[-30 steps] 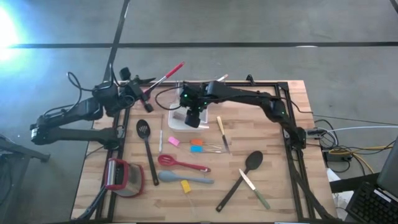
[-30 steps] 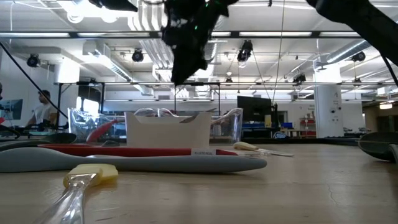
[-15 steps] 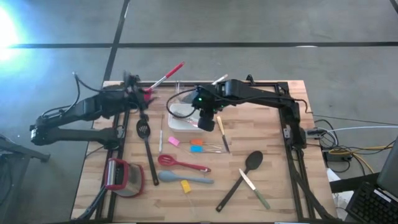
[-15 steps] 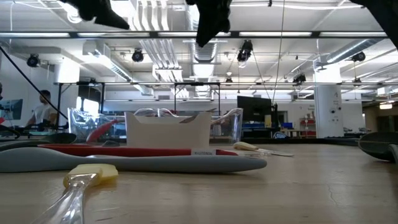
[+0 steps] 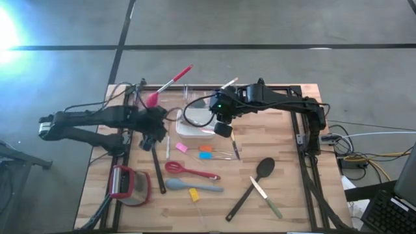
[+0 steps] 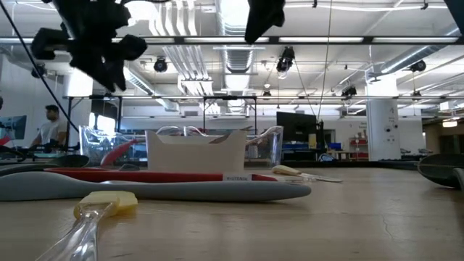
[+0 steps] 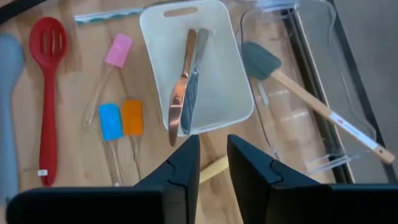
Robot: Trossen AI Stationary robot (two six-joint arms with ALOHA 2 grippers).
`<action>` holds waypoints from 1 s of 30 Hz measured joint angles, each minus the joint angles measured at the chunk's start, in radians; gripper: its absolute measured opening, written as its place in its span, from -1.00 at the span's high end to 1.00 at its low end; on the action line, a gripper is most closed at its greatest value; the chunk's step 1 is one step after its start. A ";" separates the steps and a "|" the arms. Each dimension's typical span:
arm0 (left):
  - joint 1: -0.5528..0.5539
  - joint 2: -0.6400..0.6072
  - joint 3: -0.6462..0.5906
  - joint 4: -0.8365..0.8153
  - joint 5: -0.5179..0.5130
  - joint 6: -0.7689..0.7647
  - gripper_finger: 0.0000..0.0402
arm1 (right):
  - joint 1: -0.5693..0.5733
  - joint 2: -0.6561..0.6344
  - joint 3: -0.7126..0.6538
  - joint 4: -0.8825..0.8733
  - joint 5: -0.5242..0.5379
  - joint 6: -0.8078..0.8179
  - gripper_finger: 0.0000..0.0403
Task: Pick & Place Kitchen Items
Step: Put the black slotted serving spoon into the left transparent bin
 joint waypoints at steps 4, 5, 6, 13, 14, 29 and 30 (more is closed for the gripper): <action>-0.041 0.057 0.000 -0.081 -0.001 0.000 0.52 | 0.000 -0.019 -0.057 0.002 0.000 0.017 0.64; -0.051 0.070 0.000 -0.102 -0.001 -0.001 0.52 | 0.000 -0.019 -0.068 0.001 0.000 0.021 0.63; -0.062 0.083 0.000 -0.118 -0.001 -0.008 0.52 | 0.000 -0.019 -0.078 0.002 0.000 0.024 0.63; -0.131 0.164 -0.002 -0.206 -0.001 -0.037 0.52 | 0.000 -0.018 -0.149 0.032 0.000 0.030 0.56; -0.140 0.176 -0.002 -0.209 -0.001 -0.039 0.52 | 0.000 -0.018 -0.158 0.042 0.000 0.030 0.56; -0.236 0.386 -0.127 -0.140 -0.046 -0.035 0.03 | -0.001 -0.019 -0.190 0.095 -0.003 0.022 0.65; -0.236 0.396 -0.132 -0.133 -0.045 -0.031 0.00 | -0.001 -0.019 -0.188 0.106 -0.003 0.019 0.66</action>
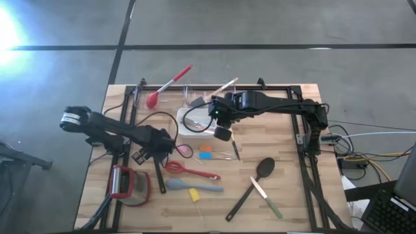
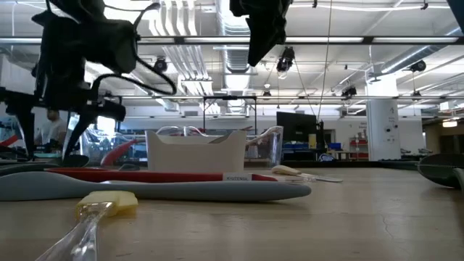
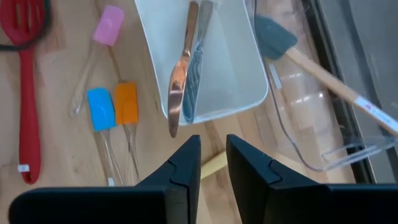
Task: Pick & Place Kitchen Items
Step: Put the black slotted serving spoon into the left transparent bin
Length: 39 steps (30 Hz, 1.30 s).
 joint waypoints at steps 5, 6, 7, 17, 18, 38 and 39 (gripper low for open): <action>0.000 0.044 -0.033 0.038 0.000 0.027 -0.04 | 0.000 0.000 0.015 0.022 0.000 -0.017 0.65; 0.000 0.053 -0.037 0.048 0.000 0.030 -0.04 | 0.000 0.000 0.015 0.028 0.000 -0.021 0.65; 0.000 0.061 -0.039 0.062 0.000 0.030 -0.04 | 0.000 0.000 0.015 0.031 0.000 -0.024 0.64; 0.000 0.117 -0.045 0.119 -0.007 0.062 0.08 | -0.005 0.000 -0.003 0.071 -0.001 -0.046 0.60; 0.000 0.119 -0.045 0.110 -0.008 0.073 0.12 | -0.005 0.000 -0.004 0.071 -0.001 -0.046 0.61; -0.001 0.090 -0.031 -0.101 -0.080 0.128 0.63 | -0.006 0.000 -0.008 0.073 -0.001 -0.049 0.69; -0.001 0.088 -0.024 -0.116 -0.082 0.123 0.63 | -0.006 0.000 -0.008 0.073 -0.001 -0.049 0.68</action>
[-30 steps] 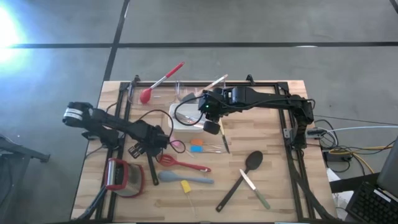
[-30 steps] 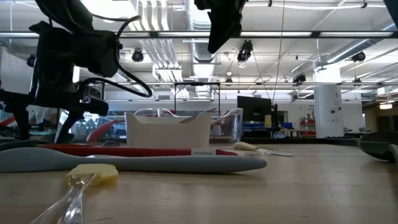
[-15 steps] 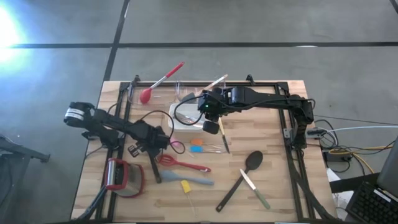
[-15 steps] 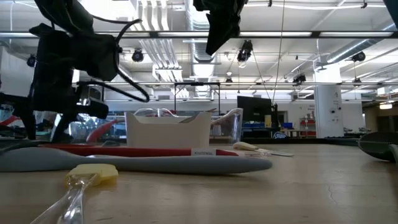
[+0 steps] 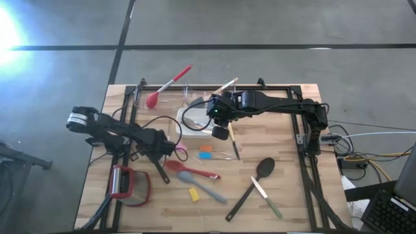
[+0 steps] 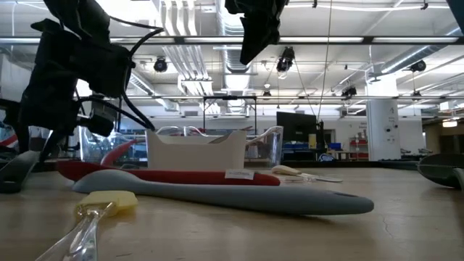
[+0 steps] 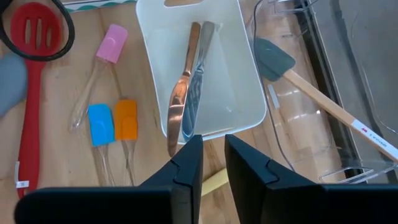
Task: Pick & Place Kitchen Items
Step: Put the black slotted serving spoon into the left transparent bin
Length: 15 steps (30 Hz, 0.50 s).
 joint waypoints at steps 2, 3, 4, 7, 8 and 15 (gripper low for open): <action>-0.002 -0.005 0.022 -0.034 -0.004 -0.019 0.63 | 0.000 0.000 0.000 0.000 0.000 0.000 0.67; -0.005 -0.008 0.035 -0.050 -0.005 -0.028 0.63 | 0.000 0.000 0.000 0.000 0.000 0.000 0.68; -0.009 -0.015 0.051 -0.063 -0.005 -0.039 0.63 | 0.000 0.000 0.000 0.000 0.000 0.000 0.68; -0.022 -0.038 0.101 -0.091 0.006 -0.069 0.63 | 0.000 0.000 0.000 0.000 0.000 0.002 0.70; -0.025 -0.049 0.118 -0.096 0.018 -0.075 0.63 | 0.000 0.000 0.000 0.000 0.000 0.004 0.71; -0.026 -0.166 0.245 -0.061 0.037 -0.232 0.63 | 0.000 0.000 -0.001 0.000 0.000 0.029 0.70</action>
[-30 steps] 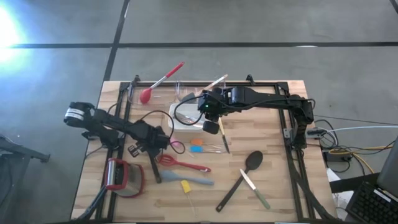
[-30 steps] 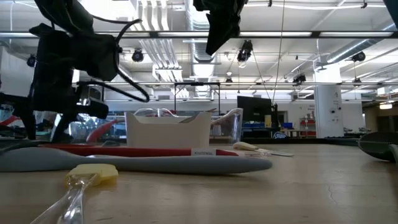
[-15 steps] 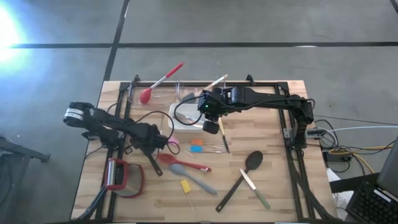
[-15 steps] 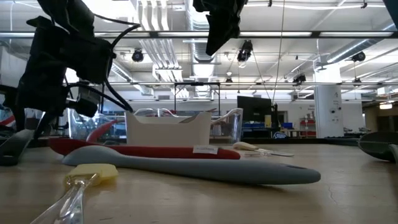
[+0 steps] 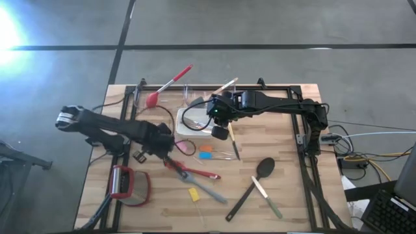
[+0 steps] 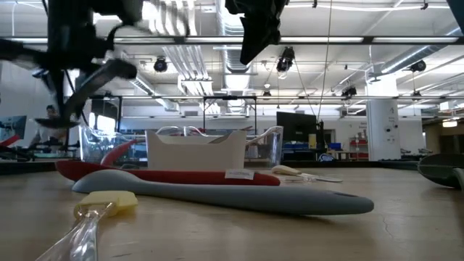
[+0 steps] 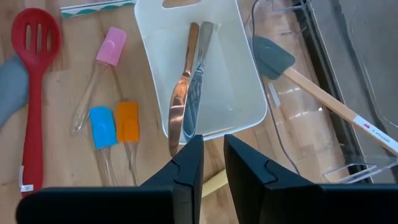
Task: Pick & Place Kitchen Items
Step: Put the black slotted serving spoon into the left transparent bin
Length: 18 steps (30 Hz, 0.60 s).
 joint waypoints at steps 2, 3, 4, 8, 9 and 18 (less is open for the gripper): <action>0.007 -0.042 0.028 0.046 -0.039 -0.010 0.63 | 0.000 0.000 0.000 0.000 0.006 0.007 0.69; 0.012 -0.062 0.039 0.069 -0.064 -0.010 0.63 | 0.000 0.000 0.000 -0.001 0.016 0.009 0.69; 0.019 -0.083 0.048 0.089 -0.096 -0.008 0.63 | 0.000 0.000 0.000 -0.003 0.031 0.010 0.68; 0.068 -0.154 0.067 0.207 -0.225 -0.048 0.63 | -0.003 -0.023 0.000 -0.018 0.113 0.018 0.68; 0.088 -0.166 0.067 0.244 -0.250 -0.057 0.63 | -0.004 -0.034 0.000 -0.024 0.137 0.024 0.69; 0.416 -0.179 0.061 0.528 -0.278 -0.091 0.63 | -0.030 -0.156 -0.002 -0.032 0.267 0.033 0.74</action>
